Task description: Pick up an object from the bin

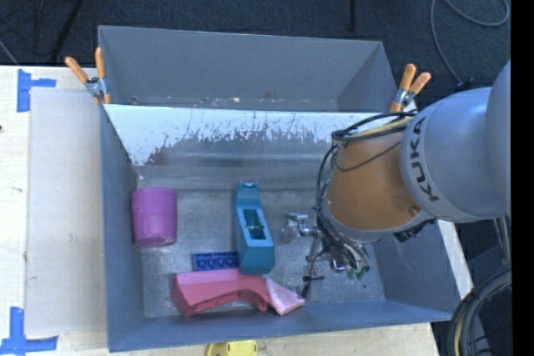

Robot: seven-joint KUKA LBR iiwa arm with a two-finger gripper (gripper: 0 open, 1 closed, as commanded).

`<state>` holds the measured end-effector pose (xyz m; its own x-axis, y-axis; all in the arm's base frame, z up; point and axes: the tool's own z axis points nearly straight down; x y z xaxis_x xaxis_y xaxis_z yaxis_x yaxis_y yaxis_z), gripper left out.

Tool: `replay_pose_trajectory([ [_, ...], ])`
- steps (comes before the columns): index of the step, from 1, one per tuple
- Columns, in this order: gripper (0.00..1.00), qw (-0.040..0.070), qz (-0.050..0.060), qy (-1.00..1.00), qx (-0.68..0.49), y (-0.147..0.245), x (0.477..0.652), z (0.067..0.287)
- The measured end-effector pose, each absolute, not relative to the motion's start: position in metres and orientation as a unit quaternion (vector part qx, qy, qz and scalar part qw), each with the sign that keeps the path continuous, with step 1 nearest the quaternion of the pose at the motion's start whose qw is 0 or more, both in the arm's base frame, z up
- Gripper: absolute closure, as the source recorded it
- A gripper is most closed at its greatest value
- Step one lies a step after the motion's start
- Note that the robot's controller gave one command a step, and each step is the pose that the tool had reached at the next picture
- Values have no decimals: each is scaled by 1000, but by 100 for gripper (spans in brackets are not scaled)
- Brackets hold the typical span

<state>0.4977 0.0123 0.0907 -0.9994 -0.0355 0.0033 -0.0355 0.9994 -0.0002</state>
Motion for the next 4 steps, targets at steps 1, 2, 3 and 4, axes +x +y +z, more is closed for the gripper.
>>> replay_pose_trajectory([
  [1,0,0,-1,-994,106,37,515,82],
  [2,0,0,1,-993,118,28,519,78],
  [3,0,1,0,-999,-35,51,515,76],
  [4,0,-1,1,-1000,17,63,512,74],
])
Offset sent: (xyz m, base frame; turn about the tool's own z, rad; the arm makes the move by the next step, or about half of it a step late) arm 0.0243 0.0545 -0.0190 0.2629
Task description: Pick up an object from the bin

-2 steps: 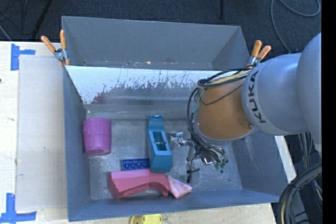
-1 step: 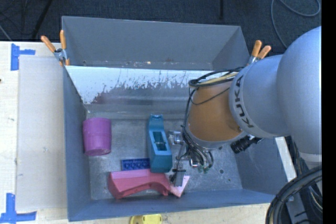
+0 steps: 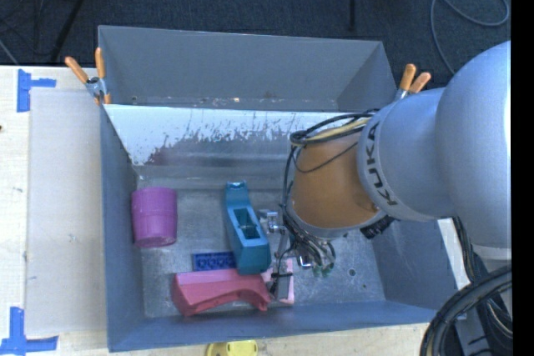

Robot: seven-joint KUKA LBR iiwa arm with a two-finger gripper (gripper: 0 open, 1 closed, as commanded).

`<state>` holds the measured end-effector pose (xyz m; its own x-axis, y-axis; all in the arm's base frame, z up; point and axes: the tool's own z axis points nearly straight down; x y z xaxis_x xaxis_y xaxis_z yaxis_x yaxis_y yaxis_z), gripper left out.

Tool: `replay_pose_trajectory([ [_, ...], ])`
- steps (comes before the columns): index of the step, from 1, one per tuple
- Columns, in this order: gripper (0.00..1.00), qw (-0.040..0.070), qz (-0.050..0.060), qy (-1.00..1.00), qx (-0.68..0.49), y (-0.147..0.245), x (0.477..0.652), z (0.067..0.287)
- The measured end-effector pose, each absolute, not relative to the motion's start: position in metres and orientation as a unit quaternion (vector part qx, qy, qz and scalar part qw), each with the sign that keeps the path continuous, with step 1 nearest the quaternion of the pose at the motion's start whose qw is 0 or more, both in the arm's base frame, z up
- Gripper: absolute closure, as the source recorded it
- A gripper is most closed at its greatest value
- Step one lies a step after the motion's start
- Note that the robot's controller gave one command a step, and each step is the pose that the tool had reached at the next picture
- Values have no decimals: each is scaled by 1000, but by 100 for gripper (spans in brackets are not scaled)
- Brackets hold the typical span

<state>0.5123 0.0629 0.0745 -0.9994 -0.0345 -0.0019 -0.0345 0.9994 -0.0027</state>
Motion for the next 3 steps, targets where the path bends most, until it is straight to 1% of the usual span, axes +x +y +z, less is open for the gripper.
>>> replay_pose_trajectory([
  [1,0,3,-3,990,-139,91,522,73],
  [2,0,3,-6,980,-197,144,502,71],
  [3,0,2,-7,983,-183,141,502,72],
])
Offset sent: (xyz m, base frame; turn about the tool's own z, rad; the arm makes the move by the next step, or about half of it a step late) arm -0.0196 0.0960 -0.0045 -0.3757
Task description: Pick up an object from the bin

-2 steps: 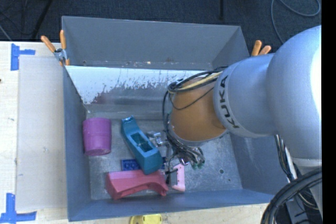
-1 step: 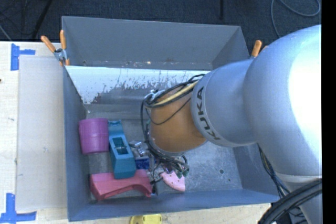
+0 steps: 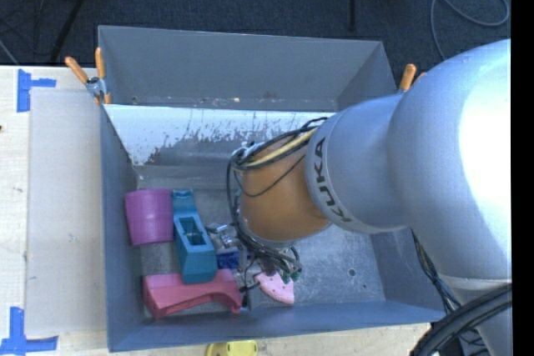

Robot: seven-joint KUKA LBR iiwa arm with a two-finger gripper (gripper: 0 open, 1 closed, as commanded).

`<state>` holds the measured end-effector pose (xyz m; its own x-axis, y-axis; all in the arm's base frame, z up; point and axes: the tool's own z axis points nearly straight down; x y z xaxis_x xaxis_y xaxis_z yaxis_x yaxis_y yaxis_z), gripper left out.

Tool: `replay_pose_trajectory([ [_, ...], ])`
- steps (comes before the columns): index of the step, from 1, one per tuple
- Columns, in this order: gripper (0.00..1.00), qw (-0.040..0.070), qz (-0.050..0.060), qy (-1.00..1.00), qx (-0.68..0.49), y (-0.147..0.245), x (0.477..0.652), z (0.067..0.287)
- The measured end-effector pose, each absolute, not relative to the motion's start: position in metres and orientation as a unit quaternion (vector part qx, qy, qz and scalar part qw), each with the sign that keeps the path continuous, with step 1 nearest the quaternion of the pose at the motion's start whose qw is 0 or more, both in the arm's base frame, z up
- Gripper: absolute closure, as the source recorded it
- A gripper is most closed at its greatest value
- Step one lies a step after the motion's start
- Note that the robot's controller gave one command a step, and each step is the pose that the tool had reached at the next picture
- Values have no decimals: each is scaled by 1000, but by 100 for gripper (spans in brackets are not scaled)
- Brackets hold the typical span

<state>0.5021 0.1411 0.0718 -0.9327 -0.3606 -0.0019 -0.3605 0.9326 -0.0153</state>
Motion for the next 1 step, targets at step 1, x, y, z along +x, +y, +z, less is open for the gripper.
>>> replay_pose_trajectory([
  [1,100,11,-4,992,-126,132,485,77],
])
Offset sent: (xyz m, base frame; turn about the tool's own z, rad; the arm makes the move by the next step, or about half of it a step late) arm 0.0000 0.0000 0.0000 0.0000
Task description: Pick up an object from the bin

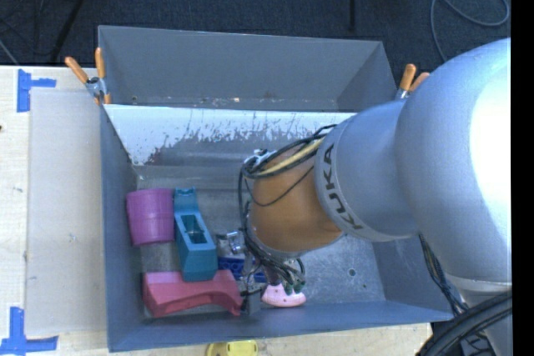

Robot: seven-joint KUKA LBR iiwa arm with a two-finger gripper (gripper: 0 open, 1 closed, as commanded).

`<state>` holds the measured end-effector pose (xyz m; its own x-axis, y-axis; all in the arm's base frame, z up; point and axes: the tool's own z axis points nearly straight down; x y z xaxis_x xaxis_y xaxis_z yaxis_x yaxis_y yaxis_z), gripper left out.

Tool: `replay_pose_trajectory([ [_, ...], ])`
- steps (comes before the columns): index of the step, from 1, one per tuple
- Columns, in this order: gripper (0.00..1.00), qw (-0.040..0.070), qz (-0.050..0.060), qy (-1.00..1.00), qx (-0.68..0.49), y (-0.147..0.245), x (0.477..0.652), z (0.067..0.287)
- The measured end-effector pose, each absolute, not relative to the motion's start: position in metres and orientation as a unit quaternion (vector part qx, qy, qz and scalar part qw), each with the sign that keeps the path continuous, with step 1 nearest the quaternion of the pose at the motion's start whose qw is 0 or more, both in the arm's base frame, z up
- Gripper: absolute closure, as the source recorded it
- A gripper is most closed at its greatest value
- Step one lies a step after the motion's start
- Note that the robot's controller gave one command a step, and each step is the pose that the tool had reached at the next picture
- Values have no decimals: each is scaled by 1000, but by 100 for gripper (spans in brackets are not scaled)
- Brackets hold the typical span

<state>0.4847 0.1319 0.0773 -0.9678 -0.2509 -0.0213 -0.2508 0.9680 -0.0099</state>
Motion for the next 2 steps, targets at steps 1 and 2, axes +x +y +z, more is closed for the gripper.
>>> replay_pose_trajectory([
  [1,100,11,-4,992,-127,132,485,77],
  [2,100,0,-1,991,-135,133,483,121],
])
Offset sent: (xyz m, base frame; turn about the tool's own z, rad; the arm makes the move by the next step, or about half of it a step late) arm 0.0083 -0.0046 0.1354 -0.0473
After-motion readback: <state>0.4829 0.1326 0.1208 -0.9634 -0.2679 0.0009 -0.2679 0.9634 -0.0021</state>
